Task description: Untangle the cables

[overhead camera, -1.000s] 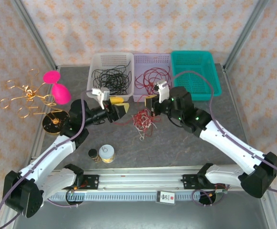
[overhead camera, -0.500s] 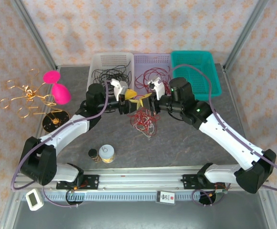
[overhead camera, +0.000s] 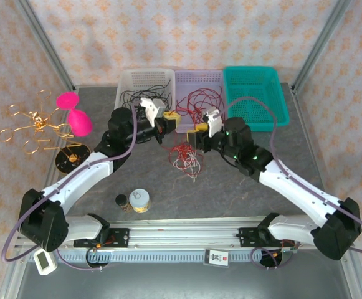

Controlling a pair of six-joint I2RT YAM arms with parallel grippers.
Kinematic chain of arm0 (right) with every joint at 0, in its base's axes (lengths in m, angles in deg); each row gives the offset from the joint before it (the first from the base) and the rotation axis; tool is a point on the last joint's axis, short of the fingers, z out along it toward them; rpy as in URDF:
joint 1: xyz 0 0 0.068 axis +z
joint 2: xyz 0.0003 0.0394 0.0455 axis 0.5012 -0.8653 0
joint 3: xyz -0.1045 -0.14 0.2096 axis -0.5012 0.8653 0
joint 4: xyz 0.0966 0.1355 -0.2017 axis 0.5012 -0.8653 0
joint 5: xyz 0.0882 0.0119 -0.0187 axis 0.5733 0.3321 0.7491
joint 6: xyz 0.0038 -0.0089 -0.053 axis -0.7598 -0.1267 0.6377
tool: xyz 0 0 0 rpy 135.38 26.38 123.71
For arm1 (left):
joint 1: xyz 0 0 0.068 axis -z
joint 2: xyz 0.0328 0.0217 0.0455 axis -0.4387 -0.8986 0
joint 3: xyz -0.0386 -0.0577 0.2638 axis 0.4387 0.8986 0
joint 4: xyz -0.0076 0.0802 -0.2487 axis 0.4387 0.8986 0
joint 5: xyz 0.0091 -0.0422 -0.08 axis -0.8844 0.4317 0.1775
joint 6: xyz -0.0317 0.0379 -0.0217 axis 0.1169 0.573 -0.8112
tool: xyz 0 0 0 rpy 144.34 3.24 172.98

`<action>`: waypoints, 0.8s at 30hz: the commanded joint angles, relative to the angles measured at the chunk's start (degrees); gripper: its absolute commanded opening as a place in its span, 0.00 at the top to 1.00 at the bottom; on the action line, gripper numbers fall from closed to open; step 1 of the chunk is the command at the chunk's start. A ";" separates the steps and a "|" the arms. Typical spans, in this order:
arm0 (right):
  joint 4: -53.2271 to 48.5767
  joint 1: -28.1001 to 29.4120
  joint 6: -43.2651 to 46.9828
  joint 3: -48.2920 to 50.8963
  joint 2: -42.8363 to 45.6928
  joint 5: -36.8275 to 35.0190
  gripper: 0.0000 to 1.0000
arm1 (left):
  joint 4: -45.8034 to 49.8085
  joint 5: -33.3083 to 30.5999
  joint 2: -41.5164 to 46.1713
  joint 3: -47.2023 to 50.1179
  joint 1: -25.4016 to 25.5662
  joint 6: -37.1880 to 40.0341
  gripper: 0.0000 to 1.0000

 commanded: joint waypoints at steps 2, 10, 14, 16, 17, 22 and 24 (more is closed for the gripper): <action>20.45 0.28 -5.65 6.87 -2.41 -4.95 0.58 | 7.74 -7.70 1.97 -5.11 1.13 1.04 1.00; 34.66 0.37 -14.25 13.40 -9.88 -18.50 0.63 | 15.55 -10.01 3.14 -13.88 3.55 -2.52 1.00; 36.67 0.46 -19.99 14.07 -13.33 -25.93 0.61 | 19.28 -9.50 3.30 -19.02 5.33 -2.62 1.00; 37.59 0.47 -21.40 14.66 -14.74 -27.94 0.61 | 20.02 -9.45 3.56 -21.10 5.94 -2.25 1.00; 38.50 0.46 -21.77 15.28 -15.50 -27.79 0.61 | 19.77 -9.63 3.88 -21.74 6.14 -2.42 1.00; 40.32 0.55 -23.94 19.08 -17.79 -25.04 0.64 | 16.55 -12.82 5.19 -23.06 6.34 -3.73 1.00; 40.30 0.55 -24.80 21.94 -17.44 -25.62 0.67 | 15.48 -13.77 5.37 -23.38 6.33 -3.85 1.00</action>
